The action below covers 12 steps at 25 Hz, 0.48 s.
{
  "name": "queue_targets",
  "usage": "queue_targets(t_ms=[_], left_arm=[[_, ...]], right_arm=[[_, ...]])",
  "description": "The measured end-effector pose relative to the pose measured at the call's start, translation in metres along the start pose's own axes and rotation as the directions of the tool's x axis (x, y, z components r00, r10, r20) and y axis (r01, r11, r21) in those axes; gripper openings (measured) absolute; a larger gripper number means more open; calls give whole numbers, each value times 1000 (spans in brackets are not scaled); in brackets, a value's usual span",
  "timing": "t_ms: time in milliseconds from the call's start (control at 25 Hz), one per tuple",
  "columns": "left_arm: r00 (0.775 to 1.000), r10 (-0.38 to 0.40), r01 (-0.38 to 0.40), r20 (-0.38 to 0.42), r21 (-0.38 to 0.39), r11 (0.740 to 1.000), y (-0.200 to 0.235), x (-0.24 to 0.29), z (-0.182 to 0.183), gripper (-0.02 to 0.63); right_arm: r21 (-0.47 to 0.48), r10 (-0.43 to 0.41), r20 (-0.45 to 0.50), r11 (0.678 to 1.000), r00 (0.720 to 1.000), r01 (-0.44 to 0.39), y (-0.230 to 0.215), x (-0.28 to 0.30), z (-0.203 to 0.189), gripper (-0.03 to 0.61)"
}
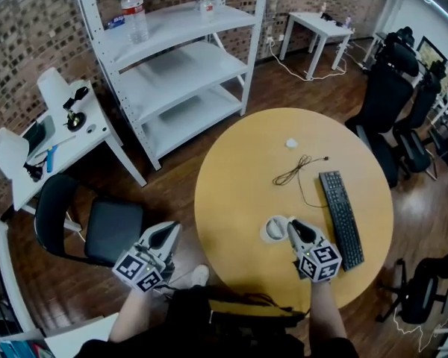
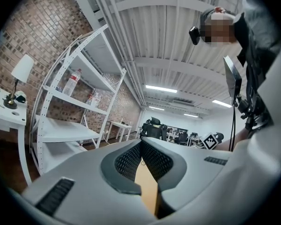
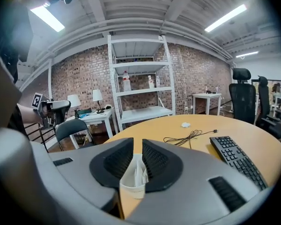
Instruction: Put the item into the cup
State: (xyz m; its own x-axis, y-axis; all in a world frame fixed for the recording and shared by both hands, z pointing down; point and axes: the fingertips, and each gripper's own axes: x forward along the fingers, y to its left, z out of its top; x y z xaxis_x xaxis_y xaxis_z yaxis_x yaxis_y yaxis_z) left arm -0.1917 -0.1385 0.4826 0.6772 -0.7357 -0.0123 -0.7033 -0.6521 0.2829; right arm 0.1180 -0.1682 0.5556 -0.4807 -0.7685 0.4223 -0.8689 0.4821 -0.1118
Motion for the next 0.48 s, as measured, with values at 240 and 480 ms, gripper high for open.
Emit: queue_targets(t_ms=[240, 480], left_arm=[[994, -108, 108, -6, 22, 994, -19, 36, 3, -5], [969, -244, 245, -35, 43, 969, -52, 76, -1, -5]], right_arm=[[86, -108, 170, 992, 979, 95, -23, -52, 22, 66], [62, -275, 261, 961, 925, 268, -37, -134, 18, 64]])
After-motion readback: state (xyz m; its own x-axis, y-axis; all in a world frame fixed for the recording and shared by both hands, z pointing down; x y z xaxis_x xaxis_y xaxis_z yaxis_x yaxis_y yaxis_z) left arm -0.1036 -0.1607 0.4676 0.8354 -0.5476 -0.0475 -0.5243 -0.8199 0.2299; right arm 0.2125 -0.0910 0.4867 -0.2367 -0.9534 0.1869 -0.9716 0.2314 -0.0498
